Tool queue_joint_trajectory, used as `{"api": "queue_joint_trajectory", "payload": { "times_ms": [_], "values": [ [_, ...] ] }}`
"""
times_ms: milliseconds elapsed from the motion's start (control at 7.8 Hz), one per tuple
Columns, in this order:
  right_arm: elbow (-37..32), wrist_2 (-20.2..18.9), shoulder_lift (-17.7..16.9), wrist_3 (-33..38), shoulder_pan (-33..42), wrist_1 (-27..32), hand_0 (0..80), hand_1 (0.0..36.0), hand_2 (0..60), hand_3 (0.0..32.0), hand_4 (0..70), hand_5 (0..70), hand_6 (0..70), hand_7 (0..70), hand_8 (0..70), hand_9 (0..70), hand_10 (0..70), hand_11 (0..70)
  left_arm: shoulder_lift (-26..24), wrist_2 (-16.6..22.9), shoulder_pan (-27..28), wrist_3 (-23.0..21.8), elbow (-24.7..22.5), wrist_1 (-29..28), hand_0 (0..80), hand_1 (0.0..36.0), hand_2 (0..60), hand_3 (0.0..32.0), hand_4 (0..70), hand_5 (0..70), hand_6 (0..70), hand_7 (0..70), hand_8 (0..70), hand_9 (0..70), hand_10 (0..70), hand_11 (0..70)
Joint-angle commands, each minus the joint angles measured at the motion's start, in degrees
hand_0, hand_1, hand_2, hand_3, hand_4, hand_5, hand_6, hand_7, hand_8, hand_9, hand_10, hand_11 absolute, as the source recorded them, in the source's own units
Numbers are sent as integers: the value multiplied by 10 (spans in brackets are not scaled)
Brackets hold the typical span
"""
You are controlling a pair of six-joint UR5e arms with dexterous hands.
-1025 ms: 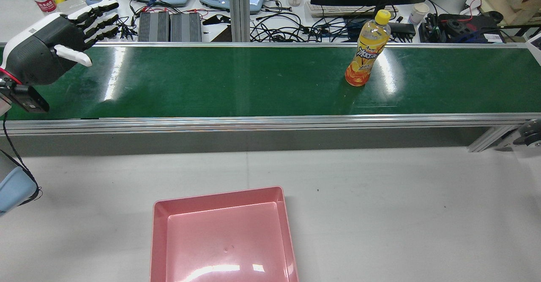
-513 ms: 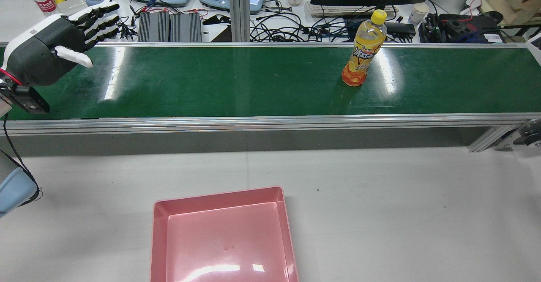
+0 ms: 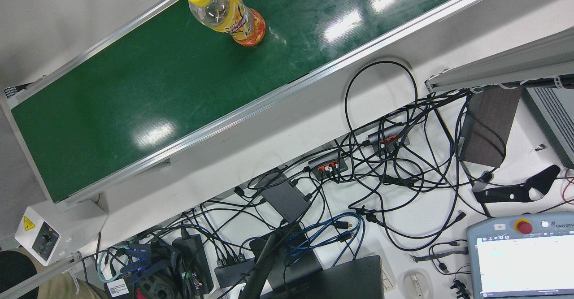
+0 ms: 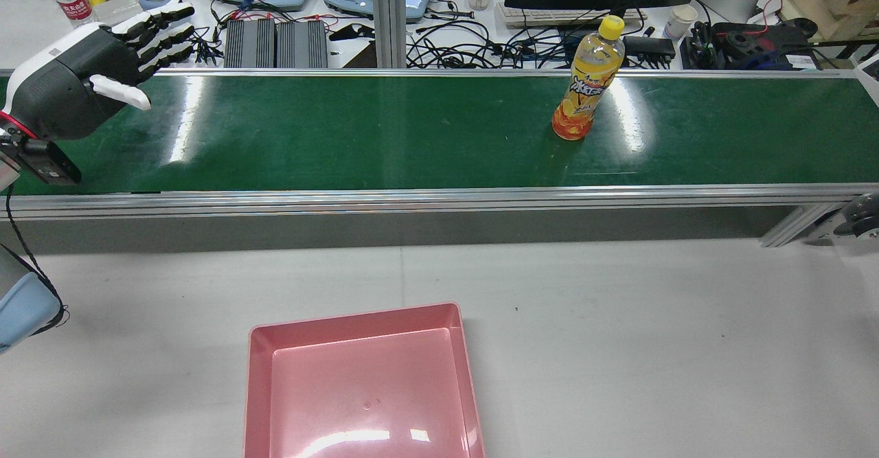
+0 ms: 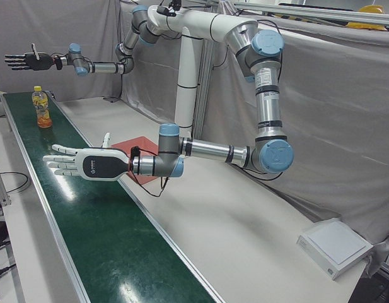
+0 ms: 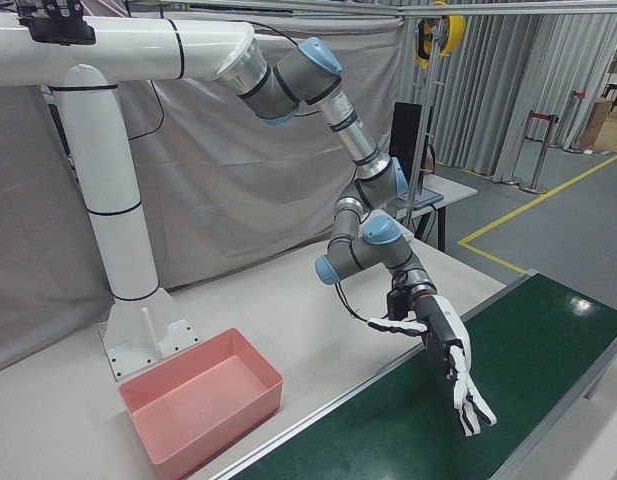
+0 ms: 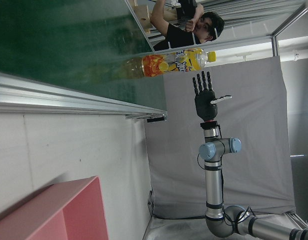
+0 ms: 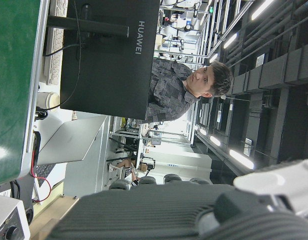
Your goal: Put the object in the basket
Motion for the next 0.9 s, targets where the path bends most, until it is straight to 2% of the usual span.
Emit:
{"api": "queue_joint_trajectory", "payload": {
  "times_ms": [0, 384, 769],
  "values": [
    [-1, 0, -1, 0, 0, 0, 0, 0, 0, 0, 0, 0, 0, 0, 0, 0, 0, 0, 1, -1, 2, 6, 1, 0, 512, 67, 0, 42, 126, 136, 0, 0, 60, 62, 59, 97],
    [-1, 0, -1, 0, 0, 0, 0, 0, 0, 0, 0, 0, 0, 0, 0, 0, 0, 0, 0, -1, 1, 18, 3, -1, 502, 55, 0, 42, 123, 134, 0, 0, 60, 62, 58, 95],
    [-2, 0, -1, 0, 0, 0, 0, 0, 0, 0, 0, 0, 0, 0, 0, 0, 0, 0, -1, -1, 1, 15, 3, -2, 505, 61, 0, 36, 129, 139, 0, 0, 62, 65, 63, 102]
  ]
}}
